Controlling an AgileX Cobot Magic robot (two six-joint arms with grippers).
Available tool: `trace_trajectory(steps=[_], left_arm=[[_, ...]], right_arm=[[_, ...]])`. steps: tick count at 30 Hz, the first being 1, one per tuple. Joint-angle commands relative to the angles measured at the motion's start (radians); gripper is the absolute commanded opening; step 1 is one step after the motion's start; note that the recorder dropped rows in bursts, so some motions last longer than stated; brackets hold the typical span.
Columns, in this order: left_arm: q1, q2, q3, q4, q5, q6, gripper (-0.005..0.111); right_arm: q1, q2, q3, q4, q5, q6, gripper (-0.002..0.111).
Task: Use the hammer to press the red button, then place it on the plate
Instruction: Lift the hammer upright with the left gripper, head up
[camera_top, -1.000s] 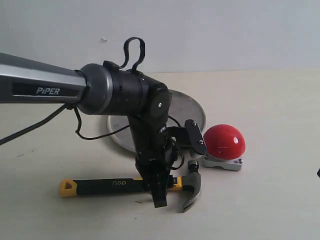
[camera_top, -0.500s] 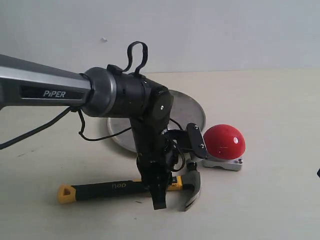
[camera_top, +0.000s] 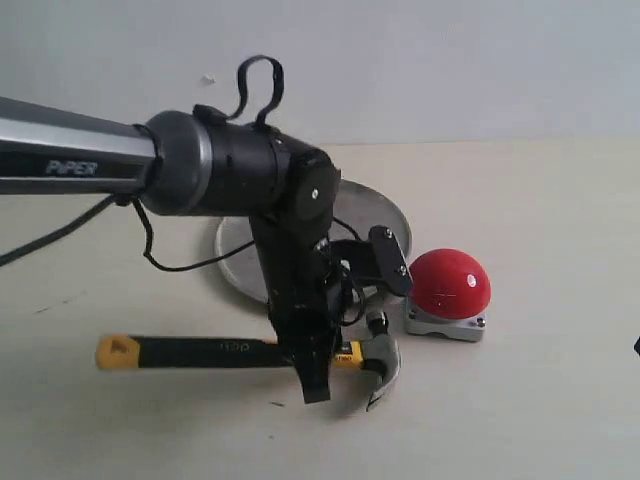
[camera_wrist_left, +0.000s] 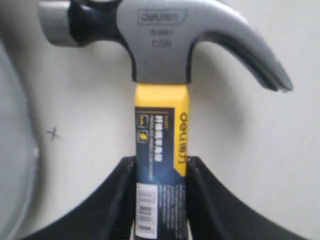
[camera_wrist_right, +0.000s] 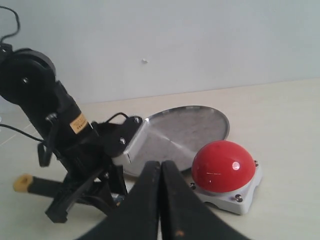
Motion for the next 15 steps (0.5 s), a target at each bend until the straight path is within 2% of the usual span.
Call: trace_trajectory(steps=[1, 9, 15], left_arm=[[-0.005, -0.152, -0.008, 0.001, 0.029, -0.028, 0.000], [-0.005, -0.377, -0.008, 0.003, 0.014, -0.095, 0.000], [-0.005, -0.471, 0.033, 0.006, 0.010, -0.111, 0.000]], right_arm=[[0.002, 0.004, 0.004, 0.002, 0.000, -0.001, 0.000], [0.002, 0.004, 0.004, 0.002, 0.000, -0.001, 0.000], [0.002, 0.004, 0.004, 0.002, 0.000, -0.001, 0.000]])
